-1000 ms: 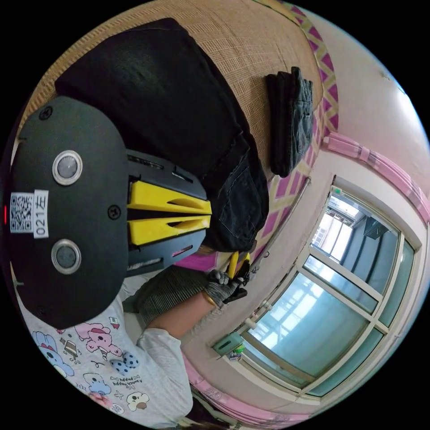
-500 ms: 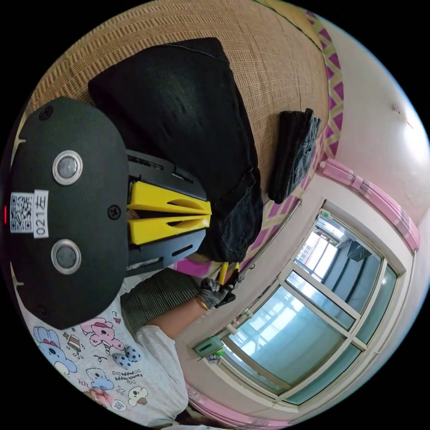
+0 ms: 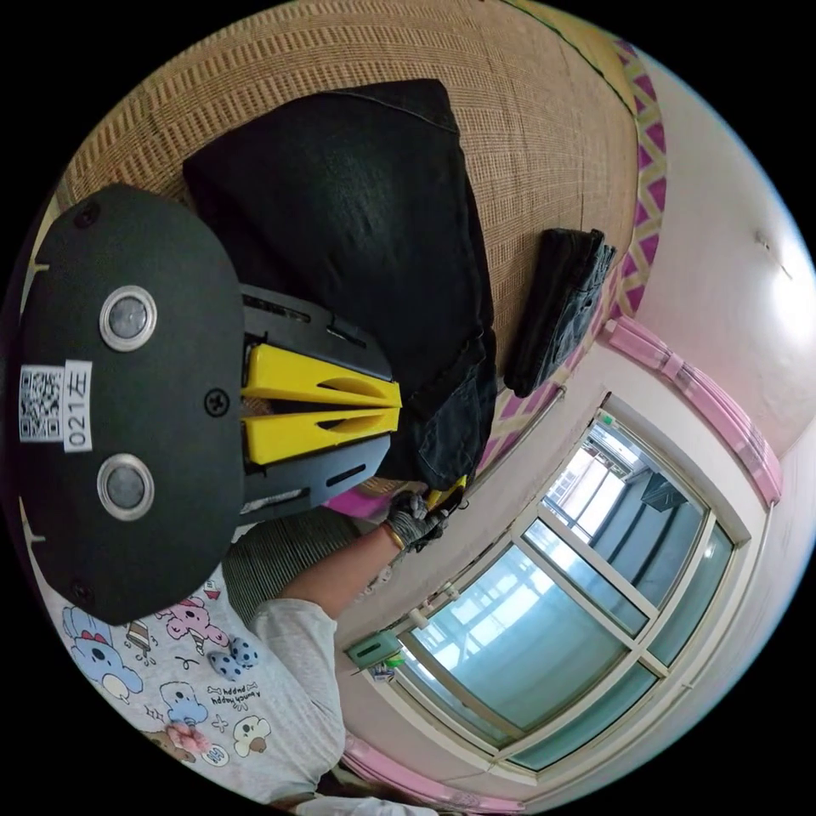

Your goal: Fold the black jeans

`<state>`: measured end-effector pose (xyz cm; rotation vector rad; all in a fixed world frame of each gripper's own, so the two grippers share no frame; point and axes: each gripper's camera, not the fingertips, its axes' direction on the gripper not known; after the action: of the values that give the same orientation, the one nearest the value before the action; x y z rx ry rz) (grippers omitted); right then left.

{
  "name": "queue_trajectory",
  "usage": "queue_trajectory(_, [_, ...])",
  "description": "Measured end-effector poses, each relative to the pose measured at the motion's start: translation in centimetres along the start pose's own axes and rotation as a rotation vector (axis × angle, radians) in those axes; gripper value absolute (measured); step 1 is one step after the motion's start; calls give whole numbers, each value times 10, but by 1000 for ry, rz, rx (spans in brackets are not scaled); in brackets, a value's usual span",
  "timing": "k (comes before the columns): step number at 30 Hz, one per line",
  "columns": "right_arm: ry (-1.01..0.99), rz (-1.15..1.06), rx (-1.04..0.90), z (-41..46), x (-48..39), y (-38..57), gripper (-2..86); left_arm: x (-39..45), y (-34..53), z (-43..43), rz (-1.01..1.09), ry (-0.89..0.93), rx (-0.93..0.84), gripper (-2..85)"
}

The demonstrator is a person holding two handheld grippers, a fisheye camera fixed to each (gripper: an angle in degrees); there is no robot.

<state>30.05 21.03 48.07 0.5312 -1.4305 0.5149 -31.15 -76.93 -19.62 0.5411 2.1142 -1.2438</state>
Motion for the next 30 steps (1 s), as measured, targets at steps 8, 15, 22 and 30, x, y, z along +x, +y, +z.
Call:
queue_trajectory(8, [358, -657, -82, 86, -242, 100, 43, -36, 11, -54, -56, -6, 38, -9])
queue_trajectory(15, [548, -1464, -299, 287, -398, 372, 46, -62, 34, -112, -136, -56, 75, -10])
queue_trajectory(22, [634, -1657, -545, 416, -333, 534, 44, -96, 70, -169, -235, -100, 86, -10])
queue_trajectory(30, [690, -1789, -503, 459, -343, 598, 43, -121, 75, -213, -305, -119, 206, -9])
